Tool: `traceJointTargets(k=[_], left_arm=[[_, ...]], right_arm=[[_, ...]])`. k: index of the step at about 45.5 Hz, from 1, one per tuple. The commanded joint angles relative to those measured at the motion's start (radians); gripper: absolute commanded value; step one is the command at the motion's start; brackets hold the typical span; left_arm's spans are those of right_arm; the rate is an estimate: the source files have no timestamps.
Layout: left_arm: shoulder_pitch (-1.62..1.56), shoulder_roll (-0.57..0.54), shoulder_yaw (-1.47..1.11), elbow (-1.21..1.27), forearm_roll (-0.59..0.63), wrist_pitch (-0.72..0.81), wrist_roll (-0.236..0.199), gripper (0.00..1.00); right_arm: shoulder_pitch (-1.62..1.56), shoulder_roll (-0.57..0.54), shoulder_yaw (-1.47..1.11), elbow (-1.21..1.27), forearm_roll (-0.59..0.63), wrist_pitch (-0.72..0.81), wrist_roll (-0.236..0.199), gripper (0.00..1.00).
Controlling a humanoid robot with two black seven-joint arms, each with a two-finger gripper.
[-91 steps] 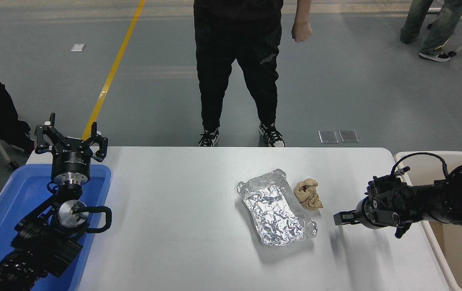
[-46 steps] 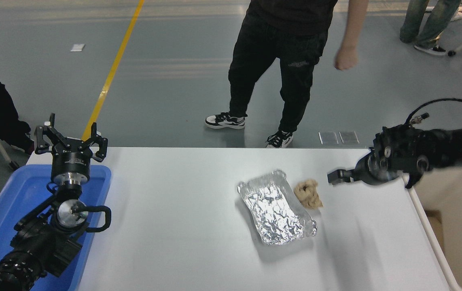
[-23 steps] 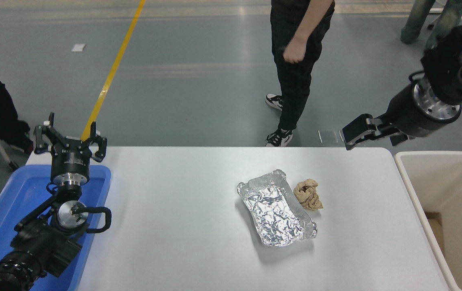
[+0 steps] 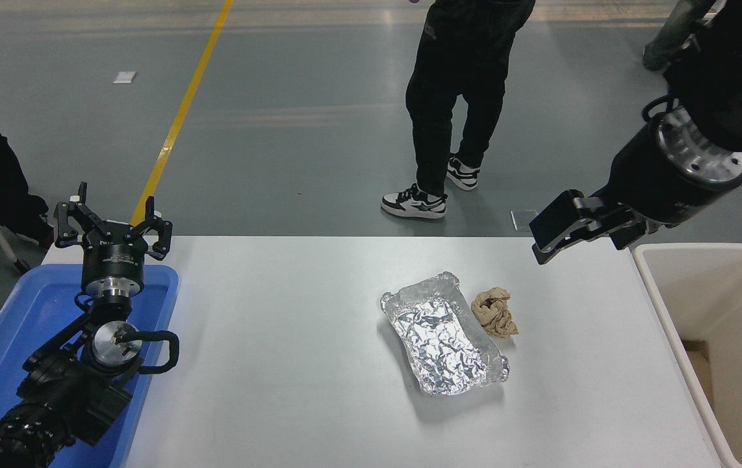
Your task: Pick up foil plate and place in dustbin
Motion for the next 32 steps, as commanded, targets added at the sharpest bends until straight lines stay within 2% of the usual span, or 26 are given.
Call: traceJointTargets(k=[1,19,32], left_arm=[[0.0,-0.002,0.002,0.0,0.0,0.0,0.0,0.99],[0.0,0.0,0.002,0.0,0.002,0.0,0.0,0.99],[0.0,0.0,0.002,0.0,0.002,-0.002,0.002,0.99]], right_arm=[[-0.214,0.137,0.043,-0.109,0.008,-0.251,-0.002,1.0],[-0.696,0.296,0.173,-0.362,-0.154,-0.401,-0.002,1.0],[-0.897,0.304,0.184,-0.513,-0.334,-0.45,0.0,1.0]])
